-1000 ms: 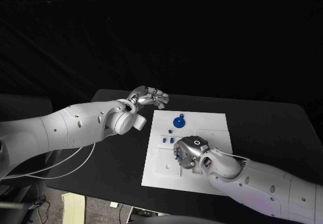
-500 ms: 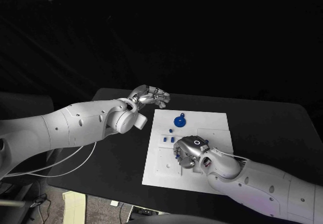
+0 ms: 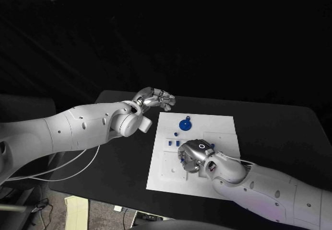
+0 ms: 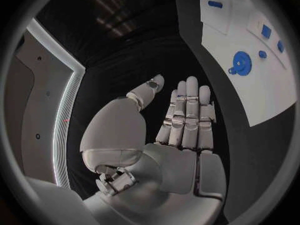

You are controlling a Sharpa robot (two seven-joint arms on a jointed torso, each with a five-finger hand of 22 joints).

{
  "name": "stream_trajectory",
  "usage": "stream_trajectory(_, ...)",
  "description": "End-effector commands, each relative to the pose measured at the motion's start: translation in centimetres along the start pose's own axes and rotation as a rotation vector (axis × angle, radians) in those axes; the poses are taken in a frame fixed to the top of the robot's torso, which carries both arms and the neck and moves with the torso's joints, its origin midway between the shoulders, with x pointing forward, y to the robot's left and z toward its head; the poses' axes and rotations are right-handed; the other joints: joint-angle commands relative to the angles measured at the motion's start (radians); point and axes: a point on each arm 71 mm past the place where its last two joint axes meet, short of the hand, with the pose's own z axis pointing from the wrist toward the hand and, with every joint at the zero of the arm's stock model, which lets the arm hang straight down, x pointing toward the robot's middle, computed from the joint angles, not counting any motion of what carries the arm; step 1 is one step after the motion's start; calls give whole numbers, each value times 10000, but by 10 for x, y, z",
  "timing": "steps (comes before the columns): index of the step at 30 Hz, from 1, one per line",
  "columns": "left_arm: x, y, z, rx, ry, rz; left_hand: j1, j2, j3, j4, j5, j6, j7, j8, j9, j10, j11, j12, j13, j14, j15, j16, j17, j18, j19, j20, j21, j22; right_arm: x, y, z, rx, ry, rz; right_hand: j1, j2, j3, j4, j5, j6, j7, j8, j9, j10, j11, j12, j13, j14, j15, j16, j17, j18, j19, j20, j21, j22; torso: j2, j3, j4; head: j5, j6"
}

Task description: Assemble the parts on the task board

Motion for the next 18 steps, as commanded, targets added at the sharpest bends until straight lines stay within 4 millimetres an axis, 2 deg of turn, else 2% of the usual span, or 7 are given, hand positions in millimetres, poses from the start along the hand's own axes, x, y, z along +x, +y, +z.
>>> stream_trajectory(1, 2, -2, 1, 71, 130, -101, -79, 44, -53, -4, 46, -60, -19, 63, -15, -25, 7, 21, -11, 44, 4, -67, 12, 93, 74, -6, -50, 17, 4, 3, 1, -108, 381, -211, -26, 100, 27, -42, 67, 38, 30, 24, 19, 468, -12, 5, -19, -17, -56, 33, 15, 533, -6, -99, 49, 211, 2, 0, 4, 13, -11)
stream_trajectory(12, 3, -2, 1, 67, 145, -105, -79, 41, -53, -4, 44, -64, -18, 64, -17, -26, 8, 21, -12, 44, 5, -79, 24, 93, 74, -5, -56, 19, 10, 7, 1, -285, 866, -99, -60, 116, 2, -49, 101, 12, 40, 5, 29, 446, -2, -33, -10, -26, -46, 20, 21, 533, -29, -94, 51, 211, 1, -5, 6, 9, -22)
stream_trajectory(18, 1, -1, 0, 41, 130, -101, -81, 43, -53, -2, 43, -66, -18, 65, -18, -27, 8, 21, -12, 45, 5, -84, 30, 93, 74, -4, -58, 20, 10, 2, 0, -171, 728, 101, -170, 94, -148, -58, 609, -110, 87, -78, 59, 340, 50, -183, 14, -85, 2, -71, 11, 533, -135, -63, 73, 214, -5, -5, -6, 22, -43)
